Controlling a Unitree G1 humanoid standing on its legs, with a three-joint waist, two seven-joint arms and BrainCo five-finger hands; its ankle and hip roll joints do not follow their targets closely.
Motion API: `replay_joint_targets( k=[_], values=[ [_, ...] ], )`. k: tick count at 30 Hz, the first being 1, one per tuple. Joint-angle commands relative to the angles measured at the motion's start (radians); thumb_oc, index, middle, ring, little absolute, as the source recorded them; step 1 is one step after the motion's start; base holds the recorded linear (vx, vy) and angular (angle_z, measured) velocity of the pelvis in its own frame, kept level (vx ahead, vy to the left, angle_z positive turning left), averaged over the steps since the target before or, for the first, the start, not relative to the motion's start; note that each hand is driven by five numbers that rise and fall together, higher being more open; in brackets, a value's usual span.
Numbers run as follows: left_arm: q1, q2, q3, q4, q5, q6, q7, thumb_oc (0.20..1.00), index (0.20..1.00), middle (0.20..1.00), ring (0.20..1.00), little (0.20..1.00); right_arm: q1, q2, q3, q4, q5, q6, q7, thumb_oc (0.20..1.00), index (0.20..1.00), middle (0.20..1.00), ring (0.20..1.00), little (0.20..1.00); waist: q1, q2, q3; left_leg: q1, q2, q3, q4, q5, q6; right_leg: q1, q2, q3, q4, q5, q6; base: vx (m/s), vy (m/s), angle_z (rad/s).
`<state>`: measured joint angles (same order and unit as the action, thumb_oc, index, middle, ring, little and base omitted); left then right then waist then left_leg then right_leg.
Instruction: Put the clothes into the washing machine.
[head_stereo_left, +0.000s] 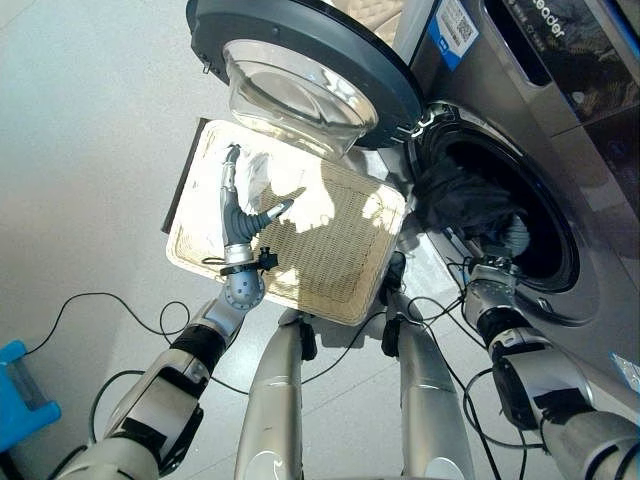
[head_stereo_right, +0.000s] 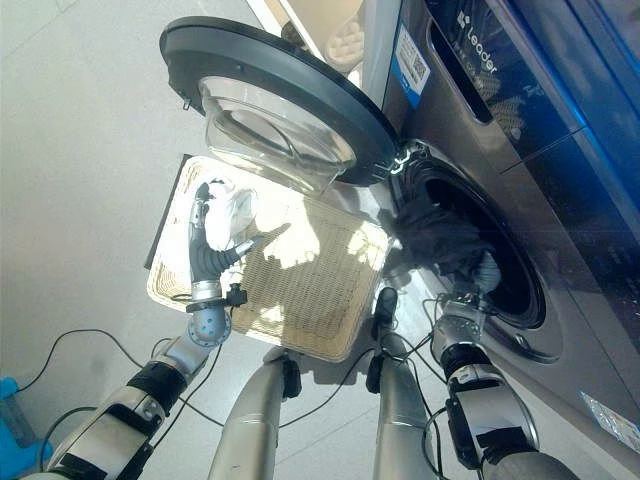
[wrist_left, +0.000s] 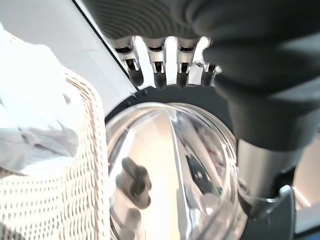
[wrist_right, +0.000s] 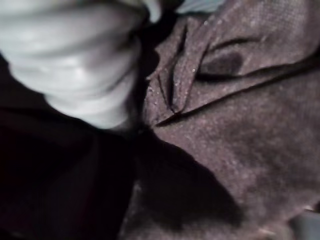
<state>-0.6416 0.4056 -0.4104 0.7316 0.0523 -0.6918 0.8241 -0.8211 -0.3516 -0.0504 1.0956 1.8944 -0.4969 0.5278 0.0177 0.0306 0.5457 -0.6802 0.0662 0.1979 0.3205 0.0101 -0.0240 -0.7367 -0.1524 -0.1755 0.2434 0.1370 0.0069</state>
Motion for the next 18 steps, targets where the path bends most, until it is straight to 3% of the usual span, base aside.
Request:
replay_joint_targets(
  k=[1,7,8,10,12,18],
  values=[
    [-0.009,-0.008,0.019,-0.048,-0.033,-0.045,-0.019,1.0,1.0,1.0,1.0,1.0,-0.03,-0.095,-0.054,-0.011,0.078,-0.045,0.006,0.2,0.2,0.2,0.2,0.2,0.012,0.074,-0.026,0.001,-0.053,-0.05,-0.065,0.009,-0.06,0.0,-0.037,-0.077,0.17,-0.126,0.134,0.0,0.0,0.0],
    [-0.016,0.02,-0.008,-0.099,-0.066,-0.034,-0.051,1.0,1.0,1.0,1.0,1.0,-0.076,-0.111,-0.164,-0.083,0.078,-0.081,-0.11,0.2,0.2,0.2,0.2,0.2,0.016,0.082,-0.026,0.001,-0.059,-0.055,-0.065,0.004,-0.058,-0.001,-0.041,-0.078,0.174,-0.125,0.135,0.0,-0.004,0.02],
    [-0.018,0.033,-0.021,-0.121,-0.071,-0.025,-0.056,1.0,1.0,1.0,1.0,1.0,-0.085,-0.112,-0.195,-0.106,0.078,-0.122,-0.163,0.2,0.2,0.2,0.2,0.2,0.017,0.084,-0.026,0.004,-0.059,-0.056,-0.066,0.002,-0.058,0.001,-0.043,-0.079,0.175,-0.126,0.135,0.0,-0.014,0.05],
    [-0.019,0.036,-0.024,-0.127,-0.072,-0.023,-0.057,1.0,1.0,1.0,1.0,1.0,-0.088,-0.112,-0.201,-0.113,0.078,-0.139,-0.183,0.2,0.2,0.2,0.2,0.2,0.017,0.085,-0.026,0.005,-0.059,-0.056,-0.066,0.001,-0.058,0.002,-0.043,-0.079,0.175,-0.126,0.136,0.0,0.0,0.0],
    [-0.029,0.05,-0.053,-0.165,-0.076,-0.001,-0.066,1.0,1.0,1.0,1.0,1.0,-0.116,-0.14,-0.226,-0.121,0.078,-0.236,-0.291,0.2,0.2,0.2,0.2,0.2,0.021,0.087,-0.026,0.011,-0.06,-0.058,-0.068,-0.001,-0.058,0.009,-0.047,-0.083,0.173,-0.125,0.135,0.0,0.0,0.0],
    [-0.044,0.077,-0.09,-0.228,-0.125,0.038,-0.08,1.0,1.0,1.0,1.0,1.0,-0.168,-0.192,-0.228,-0.139,0.078,-0.345,-0.376,0.2,0.2,0.2,0.2,0.2,0.026,0.093,-0.026,0.013,-0.063,-0.062,-0.065,-0.003,-0.055,0.012,-0.052,-0.089,0.177,-0.125,0.132,0.01,-0.006,0.02]
  ],
)
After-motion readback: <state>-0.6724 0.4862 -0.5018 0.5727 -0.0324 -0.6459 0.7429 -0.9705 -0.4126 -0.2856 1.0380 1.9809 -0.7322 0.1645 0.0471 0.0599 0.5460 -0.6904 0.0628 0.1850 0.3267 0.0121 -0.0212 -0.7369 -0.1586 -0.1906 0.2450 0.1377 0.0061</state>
